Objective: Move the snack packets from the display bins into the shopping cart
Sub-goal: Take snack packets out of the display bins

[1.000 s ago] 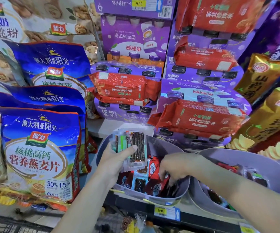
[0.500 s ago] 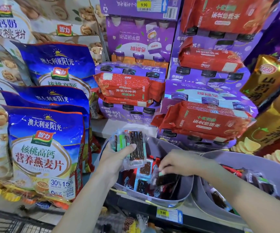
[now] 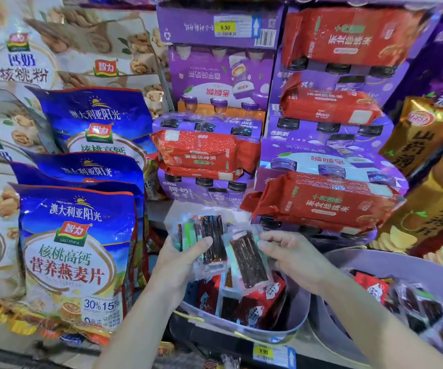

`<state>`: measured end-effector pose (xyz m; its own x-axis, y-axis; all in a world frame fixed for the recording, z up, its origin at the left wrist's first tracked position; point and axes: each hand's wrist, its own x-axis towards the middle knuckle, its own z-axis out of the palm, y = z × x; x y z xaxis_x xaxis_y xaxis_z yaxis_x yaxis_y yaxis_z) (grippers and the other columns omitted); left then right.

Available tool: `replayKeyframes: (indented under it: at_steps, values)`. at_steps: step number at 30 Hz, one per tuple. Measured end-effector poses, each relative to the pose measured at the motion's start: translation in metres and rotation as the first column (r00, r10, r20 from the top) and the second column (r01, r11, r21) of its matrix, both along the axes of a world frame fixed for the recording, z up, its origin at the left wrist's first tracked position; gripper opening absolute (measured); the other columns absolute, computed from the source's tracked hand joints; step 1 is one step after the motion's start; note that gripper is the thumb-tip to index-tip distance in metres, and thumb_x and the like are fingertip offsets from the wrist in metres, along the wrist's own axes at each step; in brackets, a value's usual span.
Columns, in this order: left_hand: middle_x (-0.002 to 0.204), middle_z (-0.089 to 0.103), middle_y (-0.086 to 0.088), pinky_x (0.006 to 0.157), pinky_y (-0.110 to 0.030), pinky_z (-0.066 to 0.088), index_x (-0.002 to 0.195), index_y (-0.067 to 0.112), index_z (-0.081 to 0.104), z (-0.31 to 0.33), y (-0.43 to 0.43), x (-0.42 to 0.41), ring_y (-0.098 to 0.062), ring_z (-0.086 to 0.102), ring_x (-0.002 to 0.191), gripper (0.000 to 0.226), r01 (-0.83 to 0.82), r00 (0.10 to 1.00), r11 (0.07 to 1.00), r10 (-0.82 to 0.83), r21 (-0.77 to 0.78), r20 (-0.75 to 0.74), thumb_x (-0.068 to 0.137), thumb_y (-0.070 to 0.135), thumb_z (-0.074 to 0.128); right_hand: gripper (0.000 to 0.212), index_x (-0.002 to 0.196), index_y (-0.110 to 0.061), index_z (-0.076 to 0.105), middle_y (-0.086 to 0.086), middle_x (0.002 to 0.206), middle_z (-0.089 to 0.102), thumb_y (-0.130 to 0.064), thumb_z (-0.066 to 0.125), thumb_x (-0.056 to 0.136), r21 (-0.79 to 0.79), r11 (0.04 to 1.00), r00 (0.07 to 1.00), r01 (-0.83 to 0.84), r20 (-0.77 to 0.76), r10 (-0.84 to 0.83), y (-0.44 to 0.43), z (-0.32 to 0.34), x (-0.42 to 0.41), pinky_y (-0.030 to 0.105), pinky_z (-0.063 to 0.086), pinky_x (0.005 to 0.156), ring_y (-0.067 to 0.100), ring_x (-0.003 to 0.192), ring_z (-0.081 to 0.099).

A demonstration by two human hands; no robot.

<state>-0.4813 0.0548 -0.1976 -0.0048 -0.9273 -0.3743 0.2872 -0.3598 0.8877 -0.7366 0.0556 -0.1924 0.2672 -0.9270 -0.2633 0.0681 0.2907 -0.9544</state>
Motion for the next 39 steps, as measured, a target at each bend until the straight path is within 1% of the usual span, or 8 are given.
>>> replayKeyframes:
  at_steps: [8,13,18,21,24,30,34,39]
  values:
    - [0.125,0.078,-0.002,0.109,-0.055,0.052,0.144,0.022,0.055,0.006,0.012,-0.011,-0.022,0.073,0.120,0.088,0.096,0.994,0.995,-0.095,0.016,-0.055,0.065,0.033,0.092,0.015,0.104,-0.001,0.074,0.028,0.100,0.074,-0.009,0.061,0.102,0.068,0.982,0.983,0.178,0.024,-0.180,-0.005,0.007,0.045,0.049,0.062,0.085,0.034,0.085,0.069]
    - [0.120,0.079,-0.011,0.089,-0.065,0.061,0.132,0.017,0.061,0.002,0.009,-0.012,-0.032,0.076,0.111,0.063,0.103,0.994,0.994,-0.100,0.049,-0.054,0.076,0.008,0.088,0.010,0.105,-0.003,0.073,0.012,0.085,0.076,-0.009,0.071,0.096,0.065,0.981,0.983,0.182,-0.014,-0.182,-0.008,0.011,0.055,0.035,0.063,0.066,0.023,0.073,0.073]
    - [0.117,0.080,-0.007,0.101,-0.052,0.058,0.138,0.019,0.058,-0.003,0.006,-0.007,-0.026,0.077,0.109,0.066,0.065,0.998,0.996,-0.064,0.055,-0.005,0.080,0.007,0.088,0.011,0.097,-0.014,0.076,0.003,0.082,0.076,-0.017,0.082,0.089,-0.023,0.987,0.934,-0.157,-0.330,0.141,-0.021,0.009,0.015,0.027,0.060,0.075,0.013,0.074,0.070]
    - [0.122,0.078,-0.008,0.090,-0.040,0.063,0.146,0.017,0.052,-0.005,0.005,-0.004,-0.024,0.076,0.110,0.078,0.035,0.999,0.998,-0.034,0.051,-0.018,0.078,0.010,0.090,0.020,0.106,-0.030,0.077,-0.016,0.096,0.076,-0.032,0.083,0.086,0.054,0.806,0.473,-0.589,-0.786,0.398,-0.029,0.011,-0.012,0.022,0.055,0.080,-0.001,0.083,0.069]
    - [0.123,0.078,-0.009,0.109,-0.056,0.053,0.142,0.018,0.055,-0.004,0.004,-0.003,-0.030,0.073,0.117,0.091,0.039,0.999,0.998,-0.037,0.043,-0.035,0.064,0.016,0.100,0.034,0.118,-0.031,0.075,-0.012,0.110,0.075,-0.031,0.082,0.084,0.283,0.559,-0.003,-0.779,-0.893,0.449,-0.028,0.007,-0.012,0.027,0.049,0.079,0.007,0.094,0.066]
    - [0.114,0.081,-0.007,0.094,-0.048,0.060,0.130,0.022,0.059,-0.007,0.003,-0.002,-0.022,0.079,0.102,0.079,0.062,0.996,0.998,-0.061,0.027,-0.061,0.059,0.023,0.092,0.042,0.122,-0.026,0.074,-0.002,0.094,0.070,-0.023,0.083,0.082,0.488,0.315,-0.347,-0.814,-0.844,0.410,-0.014,-0.018,0.007,0.033,0.053,0.080,0.023,0.088,0.061]
    - [0.114,0.081,-0.003,0.080,-0.032,0.060,0.128,0.026,0.060,-0.009,0.002,-0.001,-0.016,0.079,0.100,0.076,0.043,0.997,0.999,-0.042,0.020,-0.063,0.058,0.024,0.091,0.020,0.111,-0.020,0.079,0.002,0.089,0.072,-0.018,0.073,0.091,0.479,0.381,-0.326,-0.791,-0.856,0.401,-0.013,-0.029,0.010,0.035,0.055,0.080,0.026,0.084,0.064]
    - [0.118,0.079,-0.010,0.092,-0.055,0.062,0.130,0.020,0.059,-0.010,0.000,0.006,-0.030,0.077,0.108,0.077,0.022,0.998,0.998,-0.019,0.059,-0.062,0.060,0.022,0.093,0.017,0.106,-0.015,0.070,0.008,0.102,0.072,-0.028,0.058,0.102,0.281,0.527,-0.077,-0.802,-0.924,0.375,-0.022,-0.023,0.009,0.037,0.048,0.081,0.028,0.098,0.063]
